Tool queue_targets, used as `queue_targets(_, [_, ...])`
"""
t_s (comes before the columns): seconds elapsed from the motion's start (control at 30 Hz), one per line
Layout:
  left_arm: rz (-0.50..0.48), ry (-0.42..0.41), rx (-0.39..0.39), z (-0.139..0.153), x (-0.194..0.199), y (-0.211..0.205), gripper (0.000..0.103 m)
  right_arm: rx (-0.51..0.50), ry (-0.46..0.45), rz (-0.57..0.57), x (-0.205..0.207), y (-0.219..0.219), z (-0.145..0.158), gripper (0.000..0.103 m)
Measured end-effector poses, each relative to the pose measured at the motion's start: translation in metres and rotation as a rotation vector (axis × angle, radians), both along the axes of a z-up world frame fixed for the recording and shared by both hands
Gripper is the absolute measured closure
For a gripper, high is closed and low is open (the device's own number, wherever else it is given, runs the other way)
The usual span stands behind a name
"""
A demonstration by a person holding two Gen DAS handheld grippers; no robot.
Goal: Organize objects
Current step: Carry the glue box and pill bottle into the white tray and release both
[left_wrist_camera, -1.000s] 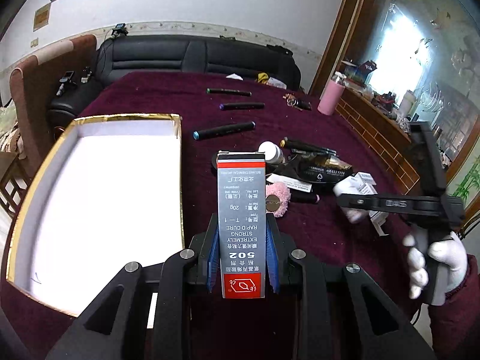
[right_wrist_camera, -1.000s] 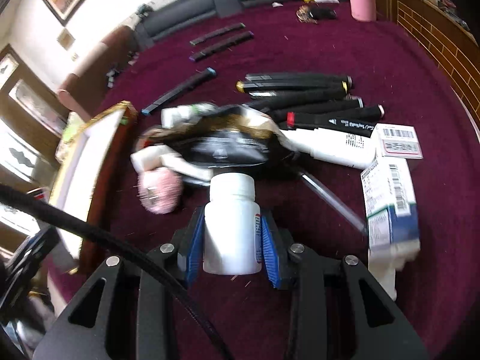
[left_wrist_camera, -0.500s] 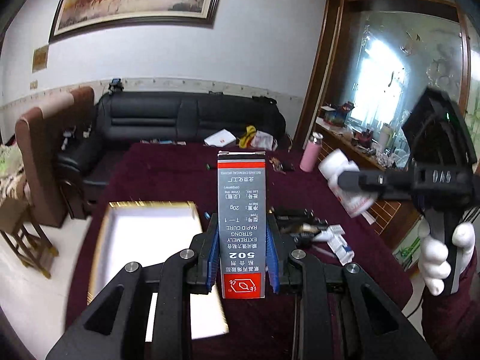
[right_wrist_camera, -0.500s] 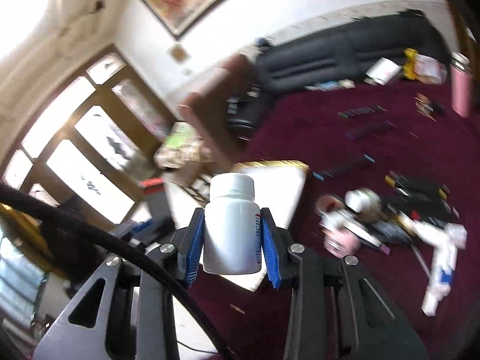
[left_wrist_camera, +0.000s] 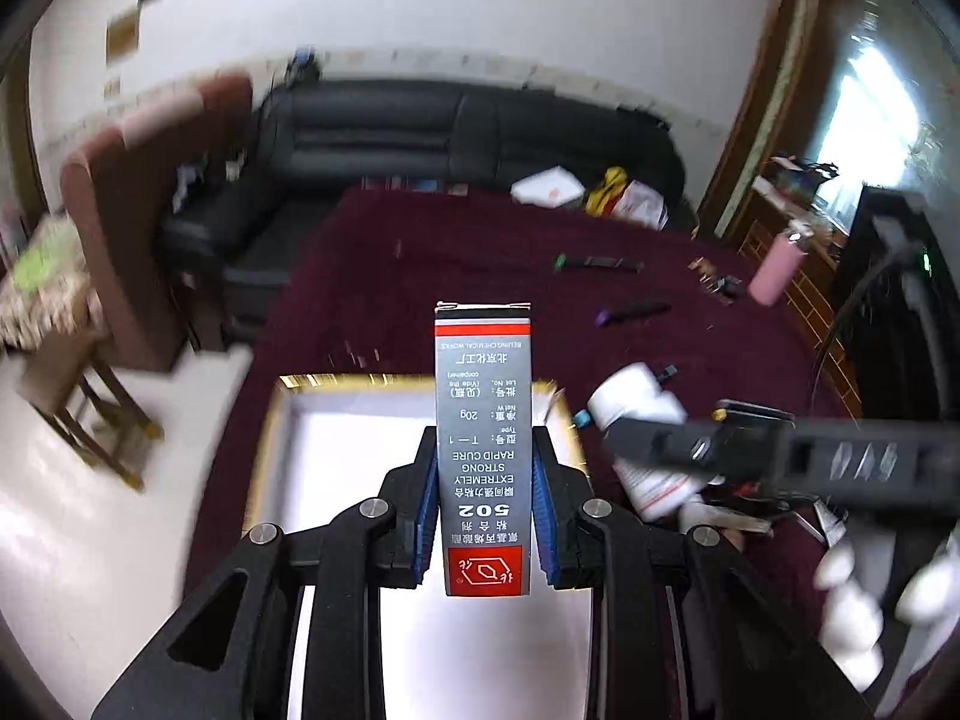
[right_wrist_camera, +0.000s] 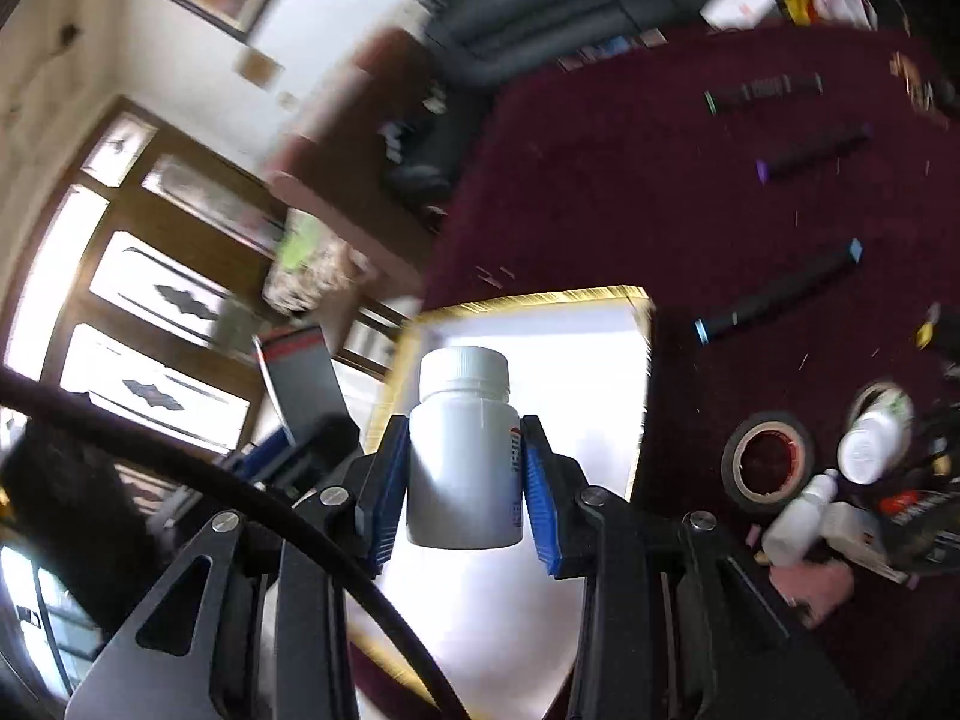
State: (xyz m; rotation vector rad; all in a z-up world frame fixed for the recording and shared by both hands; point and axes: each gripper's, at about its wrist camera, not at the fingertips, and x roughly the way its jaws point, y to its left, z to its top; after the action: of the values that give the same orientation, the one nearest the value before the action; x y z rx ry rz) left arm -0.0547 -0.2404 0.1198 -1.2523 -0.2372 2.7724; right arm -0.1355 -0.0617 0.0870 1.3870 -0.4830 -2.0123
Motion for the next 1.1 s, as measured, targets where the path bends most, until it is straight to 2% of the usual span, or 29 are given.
queue_targets(0.13, [0.012,-0.113,0.044,-0.061,-0.038,-0.007,0.080,0.114,-0.015,-0.025,-0.025,-0.018,-0.039,0.069])
queue_targets(0.23, [0.025,-0.166,0.066,-0.089,-0.054,-0.010,0.080,0.177,-0.015,-0.045,-0.038,-0.024,-0.056,0.069])
queue_targets(0.33, [0.033,-0.201,0.098,-0.102,-0.064,-0.012,0.080,0.215,-0.011,-0.060,-0.049,-0.024,-0.067,0.069])
queue_targets(0.47, [0.040,-0.210,0.140,-0.109,-0.073,-0.010,0.080,0.258,0.047,-0.083,-0.053,-0.025,-0.060,0.069])
queue_targets(0.73, [0.060,-0.236,0.239,-0.118,-0.086,-0.016,0.078,0.229,0.071,-0.106,-0.052,-0.017,-0.059,0.068])
queue_targets(0.97, [0.066,-0.240,0.252,-0.116,-0.088,-0.018,0.078,0.217,0.076,-0.102,-0.052,-0.022,-0.060,0.068])
queue_targets(1.1, [0.063,-0.222,0.252,-0.107,-0.084,-0.014,0.078,0.192,0.112,-0.111,-0.043,-0.012,-0.046,0.068])
